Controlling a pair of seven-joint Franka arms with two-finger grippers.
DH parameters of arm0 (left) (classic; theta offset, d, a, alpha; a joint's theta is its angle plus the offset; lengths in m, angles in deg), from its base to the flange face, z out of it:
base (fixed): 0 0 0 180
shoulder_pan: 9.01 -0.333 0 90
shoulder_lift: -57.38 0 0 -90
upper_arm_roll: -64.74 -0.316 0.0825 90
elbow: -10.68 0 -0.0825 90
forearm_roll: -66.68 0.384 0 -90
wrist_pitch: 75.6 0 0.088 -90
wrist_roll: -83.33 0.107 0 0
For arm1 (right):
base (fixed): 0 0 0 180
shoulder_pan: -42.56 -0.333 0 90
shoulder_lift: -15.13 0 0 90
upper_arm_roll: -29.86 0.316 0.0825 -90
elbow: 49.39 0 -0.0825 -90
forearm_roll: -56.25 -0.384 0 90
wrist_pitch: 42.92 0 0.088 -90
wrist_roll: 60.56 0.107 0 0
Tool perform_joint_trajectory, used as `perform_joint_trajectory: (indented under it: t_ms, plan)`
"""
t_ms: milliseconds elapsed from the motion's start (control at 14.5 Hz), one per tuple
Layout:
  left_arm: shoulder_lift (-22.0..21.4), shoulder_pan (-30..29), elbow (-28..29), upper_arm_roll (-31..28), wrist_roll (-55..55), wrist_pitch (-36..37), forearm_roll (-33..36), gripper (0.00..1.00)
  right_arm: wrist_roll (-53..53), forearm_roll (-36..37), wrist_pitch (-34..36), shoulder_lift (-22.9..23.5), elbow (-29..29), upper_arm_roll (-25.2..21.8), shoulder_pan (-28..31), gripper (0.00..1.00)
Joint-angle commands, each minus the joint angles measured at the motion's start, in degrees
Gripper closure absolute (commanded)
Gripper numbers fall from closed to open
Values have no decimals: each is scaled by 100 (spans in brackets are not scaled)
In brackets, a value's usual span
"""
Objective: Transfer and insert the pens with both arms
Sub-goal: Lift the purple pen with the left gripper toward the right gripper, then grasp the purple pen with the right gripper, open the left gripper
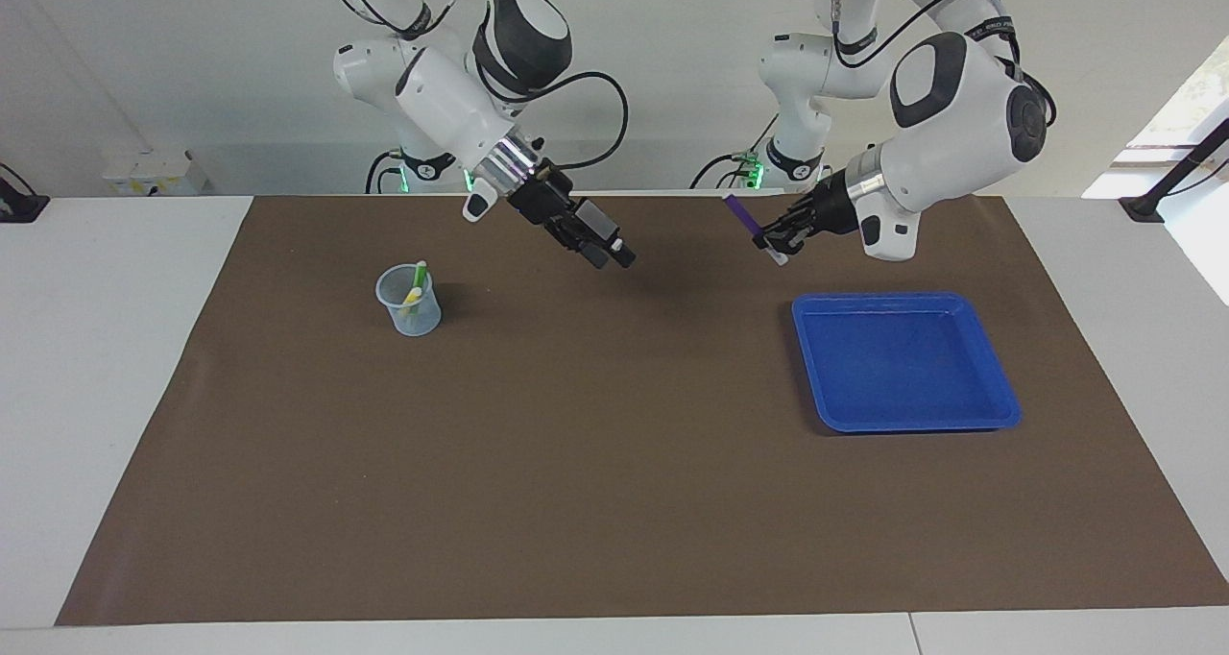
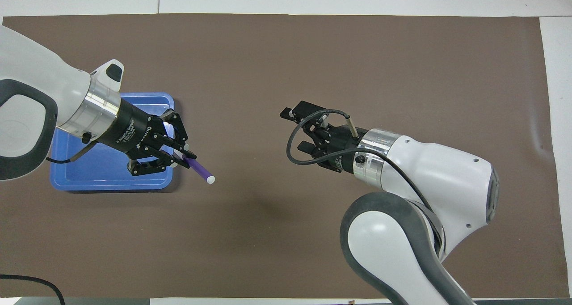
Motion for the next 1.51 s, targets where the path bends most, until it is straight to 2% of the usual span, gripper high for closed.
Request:
perform_joint_trajectory:
  t_ms: [0, 138, 344, 757, 826, 963, 1170, 1445]
  plan:
    - [-363, 459, 619, -54, -835, -645, -345, 100, 174, -107, 3, -59, -24, 43, -169, 0]
    - [-486, 636, 901, -54, -1135, -954, -590, 100, 192, -81, 29, -172, 12, 52, -284, 0]
    - [-504, 908, 964, -54, -1724, -1350, -776, 100, 201, 50, 976, -366, -14, -9, -153, 0]
    - [-531, 971, 1043, -46, -2068, -1597, -978, 100, 201, 647, 1479, -577, 20, 8, -135, 0]
    - [-548, 971, 1052, -54, -2094, -1614, -987, 100, 201, 762, 1479, -577, 21, 8, -135, 4]
    - [-557, 971, 1052, -54, -2139, -1632, -1057, 100, 192, 859, 1479, -577, 21, 8, -135, 19]
    - [-566, 971, 1060, -54, -2165, -1693, -1066, 100, 201, 859, 1471, -577, 29, 17, -135, 27]
    - [-575, 971, 1105, -46, -2200, -1773, -1075, 100, 192, 859, 1462, -569, 20, 17, -135, 59]
